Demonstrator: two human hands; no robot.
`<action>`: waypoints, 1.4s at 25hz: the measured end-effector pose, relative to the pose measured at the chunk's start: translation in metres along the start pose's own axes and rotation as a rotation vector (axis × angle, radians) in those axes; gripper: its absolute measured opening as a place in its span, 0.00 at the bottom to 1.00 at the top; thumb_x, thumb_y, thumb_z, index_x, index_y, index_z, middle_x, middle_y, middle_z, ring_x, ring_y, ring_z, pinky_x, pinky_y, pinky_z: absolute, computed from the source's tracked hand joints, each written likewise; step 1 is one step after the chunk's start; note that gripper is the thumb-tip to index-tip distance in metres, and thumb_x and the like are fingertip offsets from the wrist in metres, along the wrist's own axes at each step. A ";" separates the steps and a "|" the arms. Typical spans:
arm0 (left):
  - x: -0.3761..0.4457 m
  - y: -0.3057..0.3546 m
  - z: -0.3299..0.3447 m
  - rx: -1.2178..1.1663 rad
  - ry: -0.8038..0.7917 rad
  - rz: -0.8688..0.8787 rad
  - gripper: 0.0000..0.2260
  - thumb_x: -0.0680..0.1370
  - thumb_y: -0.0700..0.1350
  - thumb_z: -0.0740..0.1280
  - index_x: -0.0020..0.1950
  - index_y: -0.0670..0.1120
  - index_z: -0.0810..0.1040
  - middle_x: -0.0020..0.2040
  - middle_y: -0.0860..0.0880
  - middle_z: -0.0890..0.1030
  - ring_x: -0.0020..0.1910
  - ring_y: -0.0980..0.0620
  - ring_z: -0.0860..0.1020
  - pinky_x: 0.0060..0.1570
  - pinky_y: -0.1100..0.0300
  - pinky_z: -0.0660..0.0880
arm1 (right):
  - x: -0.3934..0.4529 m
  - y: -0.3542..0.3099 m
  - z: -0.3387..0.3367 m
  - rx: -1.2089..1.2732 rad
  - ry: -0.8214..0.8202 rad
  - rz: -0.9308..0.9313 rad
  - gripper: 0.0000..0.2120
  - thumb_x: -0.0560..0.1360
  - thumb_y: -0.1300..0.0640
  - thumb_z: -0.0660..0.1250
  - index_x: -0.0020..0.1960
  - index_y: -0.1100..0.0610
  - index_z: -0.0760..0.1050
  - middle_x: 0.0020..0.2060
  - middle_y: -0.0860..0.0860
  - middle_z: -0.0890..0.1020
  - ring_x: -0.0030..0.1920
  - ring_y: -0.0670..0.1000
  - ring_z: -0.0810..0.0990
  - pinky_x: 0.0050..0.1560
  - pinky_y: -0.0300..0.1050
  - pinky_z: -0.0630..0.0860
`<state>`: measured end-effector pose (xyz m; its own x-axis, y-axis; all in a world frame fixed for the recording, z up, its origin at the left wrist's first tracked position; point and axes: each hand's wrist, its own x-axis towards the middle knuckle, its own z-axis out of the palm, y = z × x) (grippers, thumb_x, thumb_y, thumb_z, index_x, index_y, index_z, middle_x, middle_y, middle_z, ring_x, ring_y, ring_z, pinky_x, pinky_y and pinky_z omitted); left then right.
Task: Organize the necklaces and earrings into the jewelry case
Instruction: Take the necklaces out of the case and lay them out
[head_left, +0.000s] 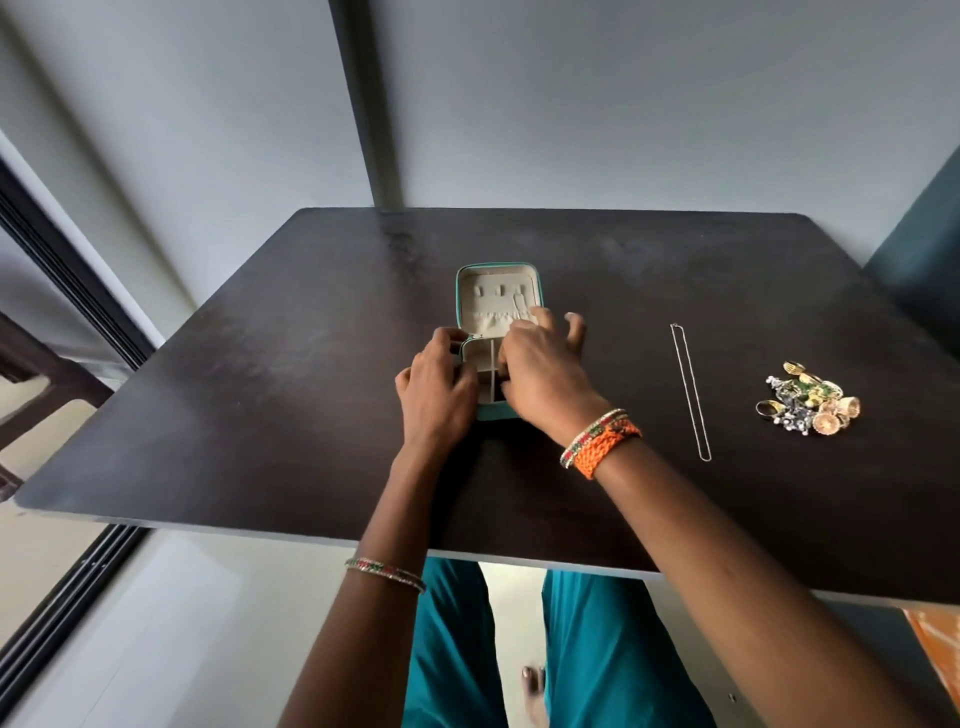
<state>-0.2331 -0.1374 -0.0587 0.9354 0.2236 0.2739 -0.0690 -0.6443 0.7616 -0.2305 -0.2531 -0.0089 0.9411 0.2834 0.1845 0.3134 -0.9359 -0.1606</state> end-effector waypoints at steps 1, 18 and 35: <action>-0.003 -0.003 -0.005 0.002 0.012 -0.006 0.13 0.74 0.43 0.59 0.58 0.48 0.71 0.53 0.50 0.80 0.57 0.48 0.76 0.60 0.54 0.63 | -0.002 -0.004 0.003 -0.005 0.008 -0.015 0.11 0.72 0.65 0.66 0.52 0.57 0.77 0.57 0.52 0.77 0.71 0.56 0.61 0.69 0.59 0.50; -0.025 0.056 -0.058 -0.732 -0.112 0.138 0.07 0.79 0.41 0.64 0.46 0.41 0.81 0.38 0.50 0.84 0.40 0.56 0.81 0.42 0.63 0.78 | -0.031 0.002 -0.074 1.317 -0.116 0.135 0.05 0.74 0.68 0.67 0.42 0.59 0.76 0.38 0.57 0.81 0.41 0.53 0.80 0.49 0.48 0.80; -0.058 0.083 -0.063 -0.871 -0.046 0.151 0.07 0.81 0.39 0.60 0.44 0.42 0.75 0.34 0.50 0.78 0.30 0.58 0.74 0.30 0.66 0.73 | -0.073 0.000 -0.084 1.676 0.058 0.077 0.06 0.76 0.68 0.63 0.48 0.61 0.77 0.35 0.53 0.80 0.35 0.47 0.80 0.37 0.39 0.79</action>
<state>-0.3146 -0.1572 0.0256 0.9068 0.1390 0.3981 -0.4149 0.1256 0.9012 -0.3098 -0.2913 0.0588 0.9660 0.2076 0.1542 0.0857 0.3053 -0.9484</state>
